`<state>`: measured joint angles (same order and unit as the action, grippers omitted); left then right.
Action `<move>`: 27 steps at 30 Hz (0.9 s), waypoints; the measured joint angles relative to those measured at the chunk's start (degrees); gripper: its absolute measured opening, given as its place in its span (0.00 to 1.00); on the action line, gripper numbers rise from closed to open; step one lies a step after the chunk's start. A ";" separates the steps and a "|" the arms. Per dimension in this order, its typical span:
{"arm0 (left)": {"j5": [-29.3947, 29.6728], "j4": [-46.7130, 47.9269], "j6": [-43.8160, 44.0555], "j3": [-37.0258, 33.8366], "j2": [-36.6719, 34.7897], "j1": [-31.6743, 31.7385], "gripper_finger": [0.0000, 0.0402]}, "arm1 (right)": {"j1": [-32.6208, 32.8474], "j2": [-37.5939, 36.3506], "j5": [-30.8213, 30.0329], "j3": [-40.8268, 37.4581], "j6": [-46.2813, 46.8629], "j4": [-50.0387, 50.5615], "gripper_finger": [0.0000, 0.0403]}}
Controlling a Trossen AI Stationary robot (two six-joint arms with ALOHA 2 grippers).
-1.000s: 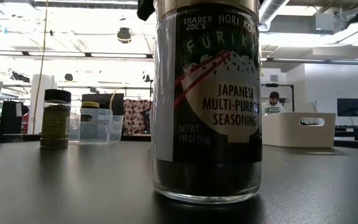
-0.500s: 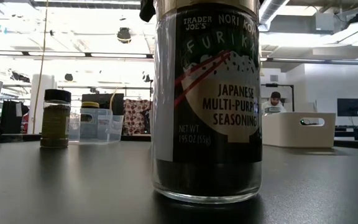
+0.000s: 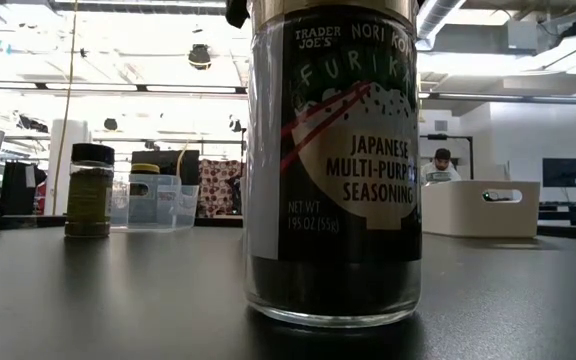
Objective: Sort spices by type
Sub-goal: Put the top gold spice bottle into the left white bin
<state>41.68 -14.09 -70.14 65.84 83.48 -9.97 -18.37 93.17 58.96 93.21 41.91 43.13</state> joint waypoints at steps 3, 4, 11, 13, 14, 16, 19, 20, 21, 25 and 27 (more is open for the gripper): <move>0.07 0.16 0.26 0.00 0.02 0.11 0.71 | 0.00 -0.02 -0.12 0.00 -0.16 -0.07 0.75; 0.03 0.10 0.04 0.00 0.02 0.11 0.72 | 0.00 -0.01 -0.13 0.00 -0.29 -0.10 0.76; -0.04 -0.22 0.37 -0.02 0.09 0.11 0.80 | 0.00 -0.02 -0.53 0.00 -2.21 -0.43 0.74; -0.11 -0.16 1.67 -0.02 0.09 0.11 0.83 | 0.00 0.00 -0.53 0.00 -2.18 -0.41 0.74; -0.15 -0.11 2.12 -0.02 0.11 0.11 0.84 | 0.00 -0.01 -0.55 0.00 -2.14 -0.38 0.74; -0.12 -0.08 2.51 -0.07 0.13 0.11 0.84 | 0.00 -0.02 -0.66 0.00 -2.08 -0.27 0.74; -0.12 -0.02 2.53 -0.09 0.13 0.11 0.84 | 0.00 -0.02 -0.79 0.00 -2.05 -0.09 0.74; -0.12 -0.02 2.52 -0.09 0.13 0.11 0.84 | 0.00 -0.02 -0.77 0.00 -2.05 -0.07 0.74; -0.10 -0.01 2.48 -0.09 0.13 0.11 0.84 | 0.00 0.00 -0.77 0.00 -2.03 -0.07 0.75; -0.98 -0.98 0.61 -0.15 0.15 0.13 0.84 | 0.03 -0.02 -0.70 0.02 -1.65 0.87 0.75; -1.04 -2.21 -3.33 -0.20 0.24 0.21 0.84 | 0.09 -0.03 -0.40 0.14 -1.70 1.38 0.75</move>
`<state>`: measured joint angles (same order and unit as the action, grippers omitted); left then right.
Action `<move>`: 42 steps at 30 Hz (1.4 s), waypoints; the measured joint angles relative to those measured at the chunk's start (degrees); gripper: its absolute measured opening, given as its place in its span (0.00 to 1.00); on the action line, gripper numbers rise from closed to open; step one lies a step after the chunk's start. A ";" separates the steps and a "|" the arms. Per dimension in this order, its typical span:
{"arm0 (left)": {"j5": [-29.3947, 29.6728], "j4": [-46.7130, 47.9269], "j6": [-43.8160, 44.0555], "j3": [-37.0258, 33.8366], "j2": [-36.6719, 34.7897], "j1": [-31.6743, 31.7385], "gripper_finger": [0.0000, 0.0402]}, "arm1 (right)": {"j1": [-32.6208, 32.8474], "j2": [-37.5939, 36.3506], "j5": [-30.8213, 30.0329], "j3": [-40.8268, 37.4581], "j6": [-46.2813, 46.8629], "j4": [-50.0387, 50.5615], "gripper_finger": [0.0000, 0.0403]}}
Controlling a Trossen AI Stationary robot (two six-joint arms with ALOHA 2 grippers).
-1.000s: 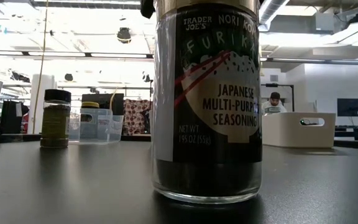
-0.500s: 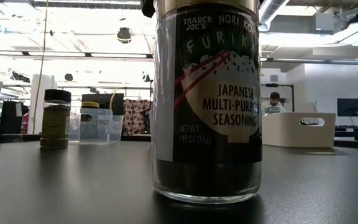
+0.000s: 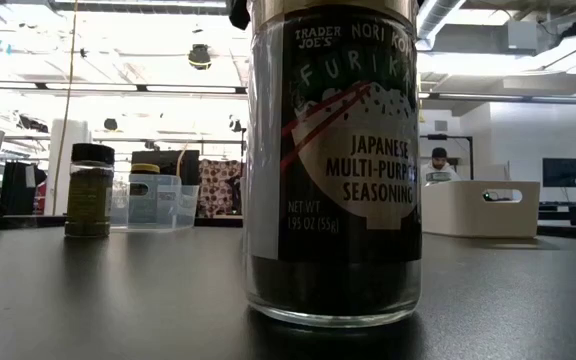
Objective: Sort spices by type
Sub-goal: Put the top gold spice bottle into the left white bin
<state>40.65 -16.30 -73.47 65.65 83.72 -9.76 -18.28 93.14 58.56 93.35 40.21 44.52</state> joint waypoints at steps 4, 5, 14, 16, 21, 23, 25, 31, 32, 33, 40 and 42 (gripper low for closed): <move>0.02 -0.72 -5.78 -0.02 0.01 0.43 0.84 | 0.06 -0.04 0.21 0.01 -0.03 -0.46 0.75; 0.02 -0.72 -7.42 -0.02 0.00 0.59 0.84 | 0.06 -0.04 0.26 0.01 -0.03 -0.44 0.75; -2.89 -1.02 -14.14 -0.02 0.00 1.21 0.84 | -0.05 -0.08 -1.28 0.04 0.05 -0.21 0.75; -2.89 -1.05 -14.14 -0.02 0.00 1.21 0.84 | -0.18 -0.08 -1.74 0.03 0.06 -0.18 0.75; -2.87 -1.07 -12.57 -0.02 -0.06 1.32 0.76 | -0.20 -0.08 -1.98 0.04 0.12 -0.20 0.75; -2.81 -0.99 -12.44 -0.02 -0.07 1.31 0.71 | -0.20 -0.08 -2.22 0.03 0.49 -0.33 0.76; -2.69 -0.98 -12.51 -0.02 -0.09 1.27 0.68 | -0.20 -0.08 -2.37 0.01 0.56 -0.25 0.76; -2.75 -0.86 -11.18 -0.02 -0.09 1.64 0.68 | -0.25 -0.08 -2.67 0.01 0.78 -0.26 0.76; -3.00 -0.73 -10.01 -0.02 -0.09 1.82 0.68 | -0.25 -0.08 -2.66 0.01 1.13 -0.18 0.76; -3.23 -0.62 -8.70 -0.02 -0.10 2.00 0.68 | -0.25 -0.08 -2.64 0.01 1.92 -0.20 0.76; -3.54 -0.71 -6.63 -0.02 -0.11 2.23 0.70 | -0.29 -0.11 -2.77 0.01 3.48 -0.28 0.76; -3.55 -0.76 -6.61 -0.02 -0.11 2.24 0.69 | -0.29 -0.11 -2.75 0.01 3.34 -0.22 0.76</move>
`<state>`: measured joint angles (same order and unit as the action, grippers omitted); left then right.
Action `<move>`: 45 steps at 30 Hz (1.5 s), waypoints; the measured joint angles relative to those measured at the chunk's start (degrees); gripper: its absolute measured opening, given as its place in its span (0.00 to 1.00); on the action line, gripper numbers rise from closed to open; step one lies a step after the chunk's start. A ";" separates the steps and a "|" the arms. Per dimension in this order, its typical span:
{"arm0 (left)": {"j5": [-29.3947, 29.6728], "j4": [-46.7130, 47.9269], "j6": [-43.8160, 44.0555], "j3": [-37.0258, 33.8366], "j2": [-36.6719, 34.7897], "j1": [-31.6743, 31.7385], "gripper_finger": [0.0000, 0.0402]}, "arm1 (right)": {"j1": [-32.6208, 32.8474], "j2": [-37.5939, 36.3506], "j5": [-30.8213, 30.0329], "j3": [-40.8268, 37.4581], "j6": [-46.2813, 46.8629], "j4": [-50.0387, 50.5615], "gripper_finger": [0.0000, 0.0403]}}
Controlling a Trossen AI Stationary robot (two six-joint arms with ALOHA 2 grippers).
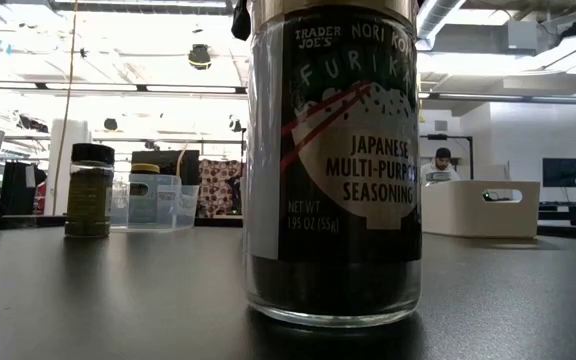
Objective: Sort spices by type
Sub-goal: Put the top gold spice bottle into the left white bin
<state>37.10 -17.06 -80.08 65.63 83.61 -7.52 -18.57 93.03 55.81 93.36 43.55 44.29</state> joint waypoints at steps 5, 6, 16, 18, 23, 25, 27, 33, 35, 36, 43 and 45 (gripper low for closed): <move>-0.04 -0.06 0.03 0.00 0.00 -0.01 0.69 | 0.00 0.00 0.04 0.00 -1.18 0.09 0.77; -0.07 -0.07 0.14 0.00 0.00 -0.01 0.69 | 0.00 0.00 0.04 0.00 -1.36 0.09 0.79; -0.25 -0.13 7.08 0.02 0.00 0.05 0.69 | -1.57 0.01 -0.66 -0.02 -5.46 -0.46 0.98; -0.02 0.17 8.47 0.02 0.00 0.09 0.69 | -2.71 -0.09 -0.66 -0.02 -5.46 -0.57 0.99; -0.06 1.85 14.86 0.02 0.00 0.03 0.70 | -5.90 -1.68 -0.66 -0.11 -7.22 -0.39 0.97; -0.09 2.34 17.82 0.05 0.00 0.03 0.70 | -7.49 -3.17 -0.70 -0.11 -8.41 0.04 0.97; -0.11 3.15 20.67 0.11 0.00 0.09 0.70 | -9.05 -5.02 -1.10 -0.11 -9.35 0.10 0.97; -0.06 4.10 33.98 0.11 0.00 0.82 0.70 | -12.73 -12.58 -10.69 -0.11 -16.42 6.09 0.98; -0.11 4.30 40.38 0.11 0.00 1.35 0.70 | -13.12 -15.44 -18.23 -0.11 -19.87 10.14 0.98; -0.64 4.46 43.89 0.11 0.00 1.74 0.70 | -13.09 -16.86 -23.12 -0.11 -21.42 12.31 0.98; -5.26 5.17 68.07 0.11 0.00 4.89 0.70 | -6.50 -25.42 -52.84 -3.88 -22.09 22.67 0.98; -8.55 5.29 72.76 0.11 0.00 5.89 0.70 | -4.57 -27.10 -56.11 -5.72 -20.80 24.04 0.98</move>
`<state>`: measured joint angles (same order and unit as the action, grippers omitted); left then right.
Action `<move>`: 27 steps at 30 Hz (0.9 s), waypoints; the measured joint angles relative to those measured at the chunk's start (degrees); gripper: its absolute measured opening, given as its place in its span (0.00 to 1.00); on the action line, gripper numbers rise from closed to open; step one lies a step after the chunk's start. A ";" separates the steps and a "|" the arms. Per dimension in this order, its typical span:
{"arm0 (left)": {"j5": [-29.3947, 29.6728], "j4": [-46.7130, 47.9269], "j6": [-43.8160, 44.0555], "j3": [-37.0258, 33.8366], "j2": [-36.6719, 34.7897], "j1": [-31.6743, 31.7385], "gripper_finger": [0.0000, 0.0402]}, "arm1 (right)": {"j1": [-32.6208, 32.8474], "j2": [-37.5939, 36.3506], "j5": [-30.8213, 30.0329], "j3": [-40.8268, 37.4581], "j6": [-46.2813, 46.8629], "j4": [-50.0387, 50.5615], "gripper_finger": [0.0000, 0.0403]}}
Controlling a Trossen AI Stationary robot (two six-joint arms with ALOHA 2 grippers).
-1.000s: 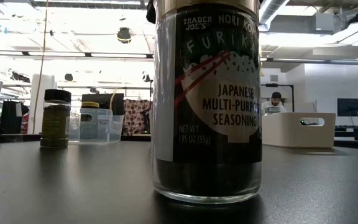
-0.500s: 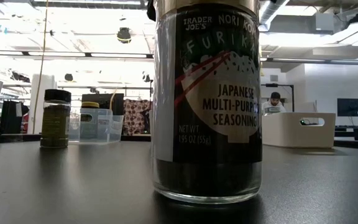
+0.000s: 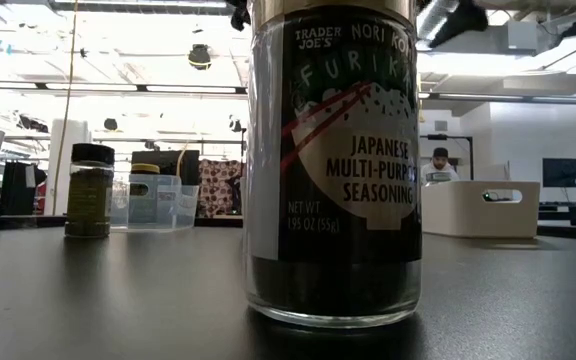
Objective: Sort spices by type
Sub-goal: Put the top gold spice bottle into the left white bin
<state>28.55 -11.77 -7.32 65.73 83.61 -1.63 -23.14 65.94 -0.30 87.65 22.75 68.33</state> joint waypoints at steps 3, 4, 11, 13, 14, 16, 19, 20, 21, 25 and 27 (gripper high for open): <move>-6.25 -0.48 5.79 0.00 0.00 1.42 0.70 | 1.91 -2.16 -1.32 -3.54 0.33 2.36 0.98; -7.76 -0.89 7.50 0.00 0.00 1.78 0.70 | 2.47 -2.74 -1.31 -4.78 0.58 2.45 0.98; -12.21 -6.16 12.87 0.00 0.00 2.23 0.70 | 4.41 -4.31 -1.28 -12.20 2.26 4.36 0.98; -13.61 -6.28 12.04 0.00 -0.10 1.97 0.70 | 4.40 -4.11 -1.26 -13.51 1.48 5.11 0.98; -14.85 -5.83 11.77 0.00 -0.11 1.97 0.70 | 4.40 -3.77 -1.26 -13.84 -0.18 4.71 0.98; -17.23 -4.45 12.24 0.00 -0.11 1.90 0.70 | 4.40 -3.21 -1.24 -14.02 -3.33 2.65 0.98; -18.57 -2.93 13.52 0.00 -0.09 1.90 0.70 | 5.06 -2.98 -1.21 -14.03 -7.45 -2.01 0.98; -18.61 -2.74 13.79 0.00 -0.09 1.92 0.70 | 5.34 -3.00 -1.18 -14.00 -9.27 -3.82 0.98; -18.62 -2.55 14.04 0.00 -0.09 1.92 0.70 | 5.61 -3.02 -1.04 -13.92 -11.39 -5.06 0.98; -18.64 -2.10 14.68 0.00 -0.09 1.92 0.70 | 6.39 -2.89 -0.36 -11.26 -18.68 -6.34 0.98; -18.68 -2.14 14.72 0.00 -0.09 1.92 0.70 | 6.78 -2.89 -0.30 -9.45 -22.53 -6.29 0.98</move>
<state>9.87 -13.91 7.40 65.73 83.53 0.30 -16.36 63.05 -0.60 78.20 0.22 62.04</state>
